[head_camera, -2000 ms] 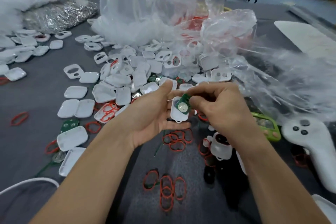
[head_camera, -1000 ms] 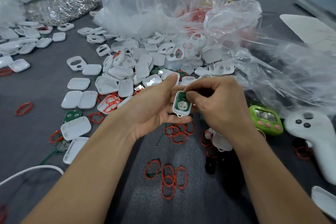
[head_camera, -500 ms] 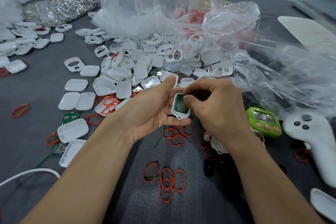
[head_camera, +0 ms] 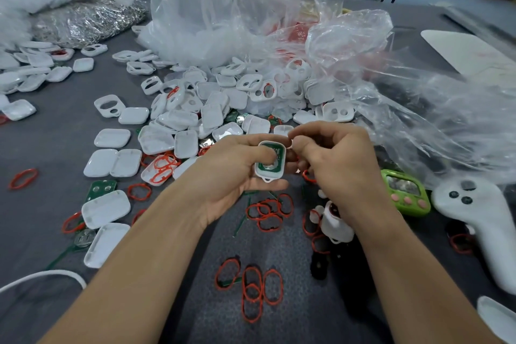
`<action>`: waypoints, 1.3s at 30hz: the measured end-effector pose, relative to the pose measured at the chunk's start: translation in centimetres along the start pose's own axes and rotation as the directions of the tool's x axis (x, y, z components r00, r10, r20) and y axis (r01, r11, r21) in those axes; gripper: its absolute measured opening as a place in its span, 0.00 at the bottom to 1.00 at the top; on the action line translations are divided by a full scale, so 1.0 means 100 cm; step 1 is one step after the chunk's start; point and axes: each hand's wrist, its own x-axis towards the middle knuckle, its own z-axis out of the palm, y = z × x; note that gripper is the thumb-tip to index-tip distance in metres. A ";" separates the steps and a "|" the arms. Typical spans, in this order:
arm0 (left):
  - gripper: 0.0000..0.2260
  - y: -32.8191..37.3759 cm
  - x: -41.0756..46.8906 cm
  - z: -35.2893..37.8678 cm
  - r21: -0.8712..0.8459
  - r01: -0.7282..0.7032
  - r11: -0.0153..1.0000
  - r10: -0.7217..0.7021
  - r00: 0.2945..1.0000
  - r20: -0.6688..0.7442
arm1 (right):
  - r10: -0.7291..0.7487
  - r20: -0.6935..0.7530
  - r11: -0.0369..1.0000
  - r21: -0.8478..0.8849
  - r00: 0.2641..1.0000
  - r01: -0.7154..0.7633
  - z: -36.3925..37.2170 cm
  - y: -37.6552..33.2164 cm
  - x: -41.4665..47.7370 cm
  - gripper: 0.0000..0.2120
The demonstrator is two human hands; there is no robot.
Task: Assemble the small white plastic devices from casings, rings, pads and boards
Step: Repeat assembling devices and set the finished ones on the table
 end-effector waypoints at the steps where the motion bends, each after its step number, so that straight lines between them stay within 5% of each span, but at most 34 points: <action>1: 0.14 0.000 0.000 0.000 -0.005 -0.003 1.000 0.003 1.000 -0.009 | 0.007 0.014 1.000 0.005 1.000 -0.007 0.000 0.002 0.001 0.07; 13: 0.13 -0.002 0.001 -0.002 0.049 -0.086 0.995 0.085 0.996 0.017 | 0.057 0.180 0.995 0.070 0.982 -0.070 0.007 0.001 -0.005 0.06; 24: 0.14 -0.004 0.002 -0.001 0.076 -0.086 0.993 0.080 0.994 0.077 | 0.124 0.072 0.986 0.099 0.990 -0.131 0.011 0.000 -0.006 0.12; 39: 0.17 0.000 0.005 0.005 0.016 -0.072 0.997 0.073 0.991 -0.114 | 0.058 0.225 0.986 0.141 0.973 -0.091 0.013 0.005 -0.007 0.12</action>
